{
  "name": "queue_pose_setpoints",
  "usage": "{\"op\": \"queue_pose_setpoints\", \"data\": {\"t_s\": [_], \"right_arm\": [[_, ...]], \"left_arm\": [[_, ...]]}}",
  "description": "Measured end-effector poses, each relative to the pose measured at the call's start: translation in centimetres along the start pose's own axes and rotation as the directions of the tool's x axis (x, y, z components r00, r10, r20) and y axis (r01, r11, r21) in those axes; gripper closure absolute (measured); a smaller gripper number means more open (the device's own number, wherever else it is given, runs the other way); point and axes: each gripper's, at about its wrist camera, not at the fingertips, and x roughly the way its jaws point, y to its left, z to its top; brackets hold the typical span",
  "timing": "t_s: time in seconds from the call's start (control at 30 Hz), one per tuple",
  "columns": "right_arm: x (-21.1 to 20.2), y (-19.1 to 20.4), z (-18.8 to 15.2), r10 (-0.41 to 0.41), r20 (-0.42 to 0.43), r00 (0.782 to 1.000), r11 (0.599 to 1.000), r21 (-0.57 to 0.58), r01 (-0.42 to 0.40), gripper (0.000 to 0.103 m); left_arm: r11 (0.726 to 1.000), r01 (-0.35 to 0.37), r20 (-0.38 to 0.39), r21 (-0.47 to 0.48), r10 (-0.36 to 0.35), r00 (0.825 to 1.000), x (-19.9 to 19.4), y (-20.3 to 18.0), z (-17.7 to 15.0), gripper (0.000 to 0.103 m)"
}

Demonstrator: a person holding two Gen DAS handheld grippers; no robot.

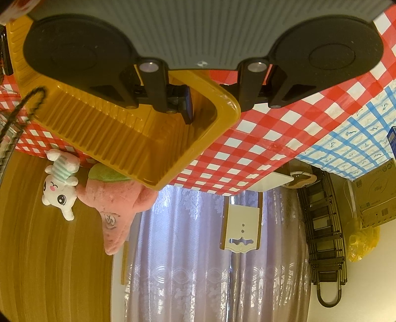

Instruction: Organize jewelry

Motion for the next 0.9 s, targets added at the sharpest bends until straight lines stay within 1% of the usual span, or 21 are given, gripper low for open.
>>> {"op": "queue_pose_setpoints", "data": {"t_s": [0.17, 0.33, 0.47, 0.6, 0.67, 0.77, 0.87, 0.9], "right_arm": [[2.7, -0.1, -2.3, 0.046, -0.077, 0.996, 0.997, 0.060, -0.041, 0.096], [5.7, -1.8, -6.9, 0.067, -0.189, 0.980, 0.987, 0.157, -0.038, 0.096], [7.8, -3.7, -11.7, 0.052, -0.291, 0.955, 0.973, 0.230, 0.017, 0.096], [9.4, -6.0, -17.5, 0.028, -0.403, 0.915, 0.949, 0.299, 0.103, 0.096], [9.6, -7.2, -20.0, 0.015, -0.442, 0.897, 0.938, 0.317, 0.140, 0.096], [10.2, -8.2, -22.5, 0.002, -0.484, 0.875, 0.925, 0.332, 0.182, 0.096], [10.8, -8.6, -23.9, -0.015, -0.506, 0.863, 0.929, 0.313, 0.199, 0.096], [10.8, -8.5, -24.4, -0.018, -0.505, 0.863, 0.932, 0.304, 0.198, 0.096]], "left_arm": [[1.000, 0.000, 0.000, 0.000, 0.000, 1.000, 0.0, 0.0, 0.0, 0.086], [1.000, 0.002, 0.004, 0.005, -0.002, 1.000, 0.1, -0.1, 0.1, 0.087], [1.000, 0.002, 0.000, 0.005, -0.002, 1.000, 0.3, -0.2, 0.2, 0.087], [1.000, 0.002, 0.001, 0.006, -0.002, 1.000, 0.3, -0.2, 0.3, 0.087], [1.000, 0.002, 0.001, 0.006, -0.002, 1.000, 0.3, -0.3, 0.3, 0.087], [1.000, 0.002, 0.002, 0.006, -0.002, 1.000, 0.3, -0.3, 0.3, 0.087], [1.000, 0.002, 0.002, 0.006, -0.002, 1.000, 0.3, -0.2, 0.3, 0.087], [1.000, 0.002, 0.001, 0.006, -0.002, 1.000, 0.3, -0.2, 0.3, 0.087]]}}
